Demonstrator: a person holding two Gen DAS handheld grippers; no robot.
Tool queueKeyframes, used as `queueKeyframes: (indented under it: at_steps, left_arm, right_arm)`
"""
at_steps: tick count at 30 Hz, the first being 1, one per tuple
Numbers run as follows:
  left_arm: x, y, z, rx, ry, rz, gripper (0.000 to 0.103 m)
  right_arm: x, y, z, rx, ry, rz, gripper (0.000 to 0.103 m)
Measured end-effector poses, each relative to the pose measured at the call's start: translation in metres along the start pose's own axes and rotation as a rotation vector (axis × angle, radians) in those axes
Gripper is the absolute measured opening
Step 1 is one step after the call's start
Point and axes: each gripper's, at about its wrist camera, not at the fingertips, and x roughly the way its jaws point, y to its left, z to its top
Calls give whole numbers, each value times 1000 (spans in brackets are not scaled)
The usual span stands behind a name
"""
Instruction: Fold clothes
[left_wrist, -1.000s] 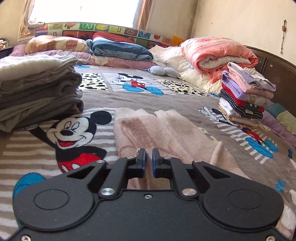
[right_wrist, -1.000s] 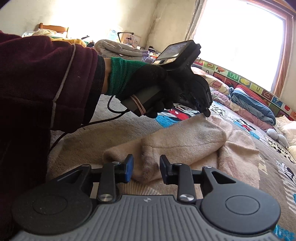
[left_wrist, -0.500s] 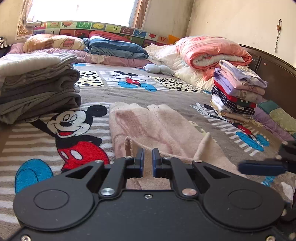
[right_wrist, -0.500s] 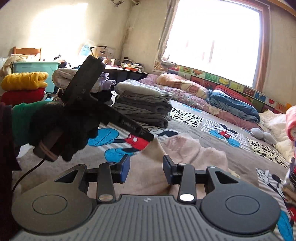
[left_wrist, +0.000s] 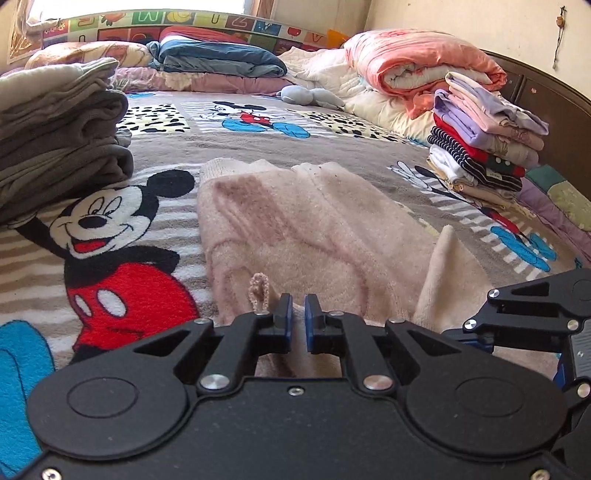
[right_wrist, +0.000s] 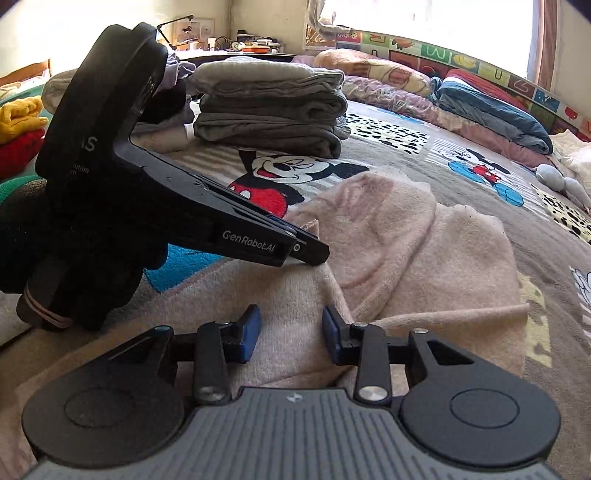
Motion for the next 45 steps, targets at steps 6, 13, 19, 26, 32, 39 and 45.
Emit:
queueKeyframes:
  at_steps: [6, 13, 19, 26, 32, 39, 45]
  left_arm:
    - [-47, 6, -2, -36, -108, 23, 13]
    - [-97, -22, -16, -4, -174, 44, 16]
    - [-134, -69, -46, 85, -157, 60, 16]
    - [-139, -116, -96, 268, -22, 130, 16]
    - [-111, -116, -124, 317, 26, 191, 16]
    - [-166, -116, -136, 300, -128, 168, 49]
    - [-196, -125, -166, 482, -145, 243, 61]
  right_arm:
    - [-44, 10, 5, -46, -28, -39, 45]
    - [-105, 15, -40, -45, -111, -64, 45]
    - [-145, 17, -89, -29, -194, -91, 41]
    - [-182, 20, -135, -29, -296, -123, 41]
    - [-137, 15, -150, 22, -187, -53, 47]
    - [-176, 22, -149, -38, -210, -39, 47]
    - [-214, 37, -169, -269, -226, -149, 54]
